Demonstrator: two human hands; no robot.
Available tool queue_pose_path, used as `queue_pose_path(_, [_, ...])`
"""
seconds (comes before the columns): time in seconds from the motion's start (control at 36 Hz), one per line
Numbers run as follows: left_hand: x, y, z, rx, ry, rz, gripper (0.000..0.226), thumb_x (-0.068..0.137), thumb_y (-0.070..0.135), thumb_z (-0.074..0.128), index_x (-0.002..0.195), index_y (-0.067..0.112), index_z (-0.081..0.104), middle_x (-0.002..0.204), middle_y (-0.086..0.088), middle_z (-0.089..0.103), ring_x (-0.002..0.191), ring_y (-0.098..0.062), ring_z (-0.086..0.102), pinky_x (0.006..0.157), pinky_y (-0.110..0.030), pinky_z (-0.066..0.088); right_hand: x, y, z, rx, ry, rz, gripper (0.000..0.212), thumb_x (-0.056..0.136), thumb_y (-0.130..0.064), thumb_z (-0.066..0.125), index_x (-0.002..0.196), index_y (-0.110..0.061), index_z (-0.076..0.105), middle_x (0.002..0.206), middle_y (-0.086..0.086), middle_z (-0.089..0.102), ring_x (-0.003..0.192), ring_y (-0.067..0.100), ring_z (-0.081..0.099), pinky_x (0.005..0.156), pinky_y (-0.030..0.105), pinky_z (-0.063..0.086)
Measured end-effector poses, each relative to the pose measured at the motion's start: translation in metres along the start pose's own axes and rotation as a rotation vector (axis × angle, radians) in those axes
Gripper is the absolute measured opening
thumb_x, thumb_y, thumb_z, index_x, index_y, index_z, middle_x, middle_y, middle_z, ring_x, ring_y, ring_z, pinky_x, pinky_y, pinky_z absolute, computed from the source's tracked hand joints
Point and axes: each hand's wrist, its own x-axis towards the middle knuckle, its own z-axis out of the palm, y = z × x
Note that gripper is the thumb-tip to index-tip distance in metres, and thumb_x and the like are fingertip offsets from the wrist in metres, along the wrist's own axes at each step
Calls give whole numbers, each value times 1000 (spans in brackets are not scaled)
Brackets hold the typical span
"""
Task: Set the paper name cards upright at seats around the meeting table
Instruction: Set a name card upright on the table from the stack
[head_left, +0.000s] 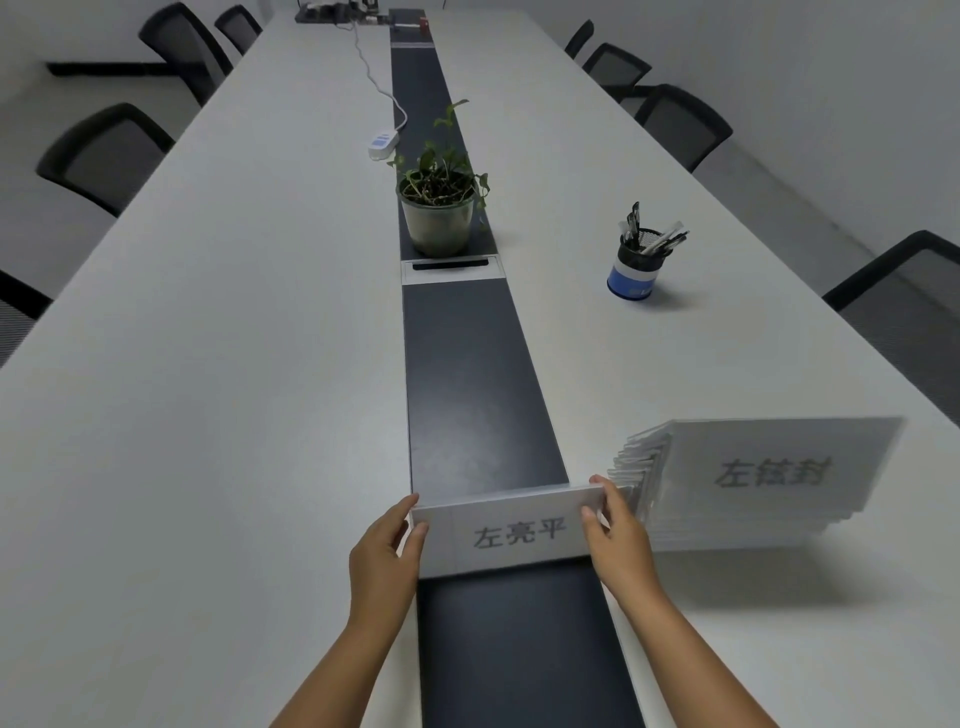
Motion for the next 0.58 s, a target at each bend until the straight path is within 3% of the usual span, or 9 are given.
queue_pose_path(0.17, [-3, 2, -4, 27, -40, -16, 52, 84, 17, 58, 132, 19, 39, 139, -6, 45, 126, -26, 44, 103, -37, 37, -6, -5, -5, -59, -53, 6, 57, 90, -15, 46, 140, -13, 20, 145, 12, 36, 131, 27, 37, 107, 35, 30])
queue_pose_path(0.22, [-8, 3, -5, 49, -46, -21, 61, 82, 21, 60, 136, 23, 30, 145, -4, 36, 131, -27, 38, 106, -43, 34, -15, -8, -11, -109, -50, -10, 62, 89, -16, 49, 141, -13, 16, 146, 11, 34, 132, 27, 35, 105, 31, 30])
queue_pose_path(0.28, [-17, 4, -6, 91, -30, 6, 64, 82, 21, 59, 137, 23, 27, 147, -3, 31, 133, -27, 34, 107, -45, 31, -30, -11, -19, -140, -52, -64, 61, 88, -15, 51, 140, -14, 20, 141, 10, 40, 128, 25, 41, 98, 25, 33])
queue_pose_path(0.36, [-40, 1, -4, 151, 19, 80, 59, 82, 13, 58, 135, 17, 33, 145, -5, 35, 133, -24, 33, 107, -44, 31, -56, -7, -34, -127, -24, -86, 55, 86, -15, 54, 136, -16, 30, 139, 4, 43, 128, 19, 41, 101, 23, 30])
queue_pose_path(0.42, [-55, -2, 3, 164, 44, 154, 53, 80, 9, 62, 129, 12, 42, 139, -9, 43, 127, -16, 38, 105, -34, 32, -68, 4, -47, -90, 29, -60, 50, 85, -13, 55, 132, -14, 39, 135, 5, 49, 123, 18, 45, 100, 22, 31])
queue_pose_path(0.5, [-70, -1, 22, 151, 16, 232, 50, 74, 32, 57, 118, 8, 53, 121, -6, 53, 111, -11, 44, 96, -4, 30, -77, 23, -73, -34, 141, -3, 44, 85, -10, 55, 127, -11, 45, 131, 9, 53, 119, 21, 48, 98, 26, 35])
queue_pose_path(0.53, [-74, 2, 32, 134, -10, 251, 48, 74, 33, 56, 116, 11, 54, 118, -4, 54, 108, -12, 48, 93, 0, 31, -77, 29, -83, -20, 189, 10, 42, 86, -11, 54, 127, -10, 46, 130, 10, 53, 119, 22, 49, 97, 27, 36])
queue_pose_path(0.58, [-77, 15, 52, 71, -116, 266, 39, 78, 17, 63, 115, 25, 52, 119, 4, 53, 107, -11, 54, 87, -2, 36, -71, 39, -105, 24, 289, 31, 39, 87, -12, 52, 126, -10, 46, 130, 10, 53, 119, 24, 48, 95, 28, 36])
